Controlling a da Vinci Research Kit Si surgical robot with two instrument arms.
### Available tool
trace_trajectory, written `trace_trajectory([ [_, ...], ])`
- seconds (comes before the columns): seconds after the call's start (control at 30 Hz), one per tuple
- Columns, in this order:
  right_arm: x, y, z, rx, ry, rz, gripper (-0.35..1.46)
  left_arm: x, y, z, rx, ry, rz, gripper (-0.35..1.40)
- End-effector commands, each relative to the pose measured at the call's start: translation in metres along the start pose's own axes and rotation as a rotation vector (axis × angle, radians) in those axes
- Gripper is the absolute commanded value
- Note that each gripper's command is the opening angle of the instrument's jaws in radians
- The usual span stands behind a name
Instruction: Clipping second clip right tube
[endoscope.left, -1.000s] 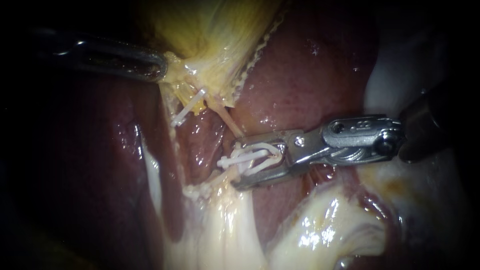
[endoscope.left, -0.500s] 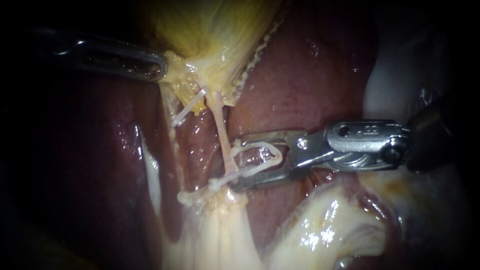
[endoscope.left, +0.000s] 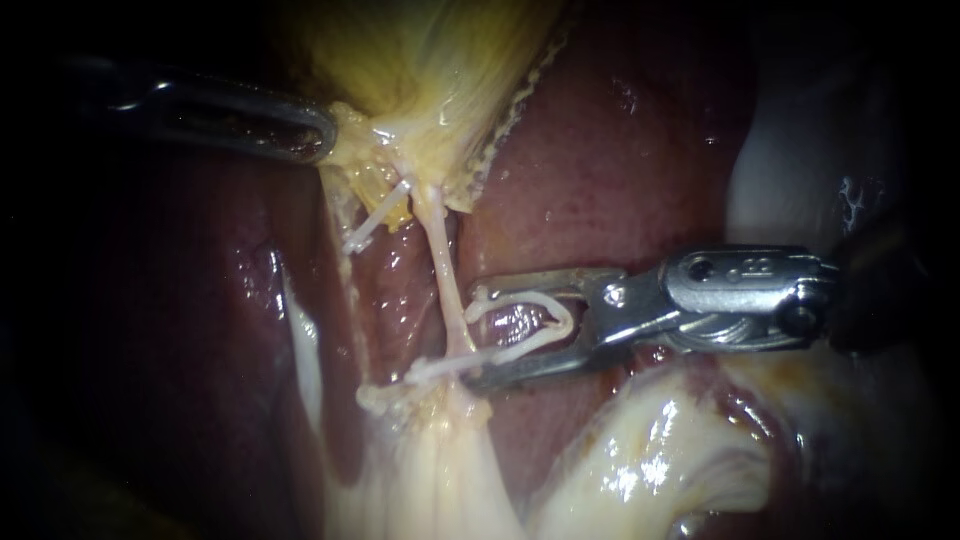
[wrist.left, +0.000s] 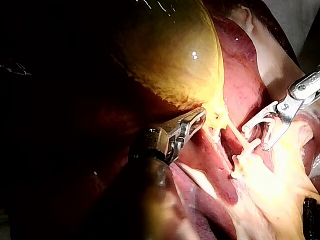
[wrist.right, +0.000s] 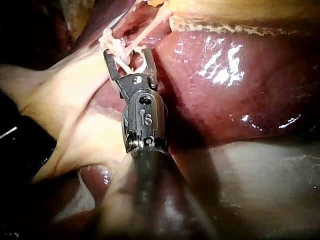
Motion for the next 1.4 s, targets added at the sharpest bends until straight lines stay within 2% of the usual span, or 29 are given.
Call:
trace_trajectory([
  [0.03, 0.0001, -0.0001, -0.0002, 0.001, 0.001, 0.001, 0.49, 0.0, 0.0, 0.0, 0.0, 0.0, 0.0, -0.35],
  [0.23, 0.0004, -0.0002, -0.0006, 0.002, 0.001, 0.002, 0.49, 0.0, 0.0, 0.0, 0.0, 0.0, 0.0, -0.35],
  [0.43, 0.0, 0.0002, -0.0005, 0.004, 0.0, 0.002, 0.49, 0.0, 0.0, 0.0, 0.0, 0.0, 0.0, -0.35],
  [0.6, -0.0011, 0.0011, 0.0001, 0.008, -0.004, 0.021, 0.49, 0.0, 0.0, 0.0, 0.0, 0.0, 0.0, -0.35],
  [0.8, -0.0027, 0.0028, 0.0009, 0.01, -0.011, 0.099, 0.49, 0.0001, 0.0, 0.0001, 0.0, 0.0, 0.001, -0.35],
  [0.97, -0.0034, 0.0037, 0.002, 0.026, -0.021, 0.155, 0.49, 0.0001, 0.0, 0.0001, -0.001, 0.0, 0.001, -0.35],
  [1.2, -0.0029, 0.0041, 0.0039, 0.099, -0.04, 0.236, 0.48, 0.0001, -0.0001, 0.0002, 0.002, 0.0, 0.001, -0.35],
  [1.3, -0.0027, 0.0043, 0.0044, 0.139, -0.013, 0.274, 0.48, 0.0001, -0.0001, 0.0003, 0.002, 0.0, 0.001, -0.35],
  [1.4, -0.0024, 0.0043, 0.0049, 0.199, 0.037, 0.336, 0.47, 0.0001, -0.0001, 0.0003, 0.001, 0.0, 0.001, -0.35],
])
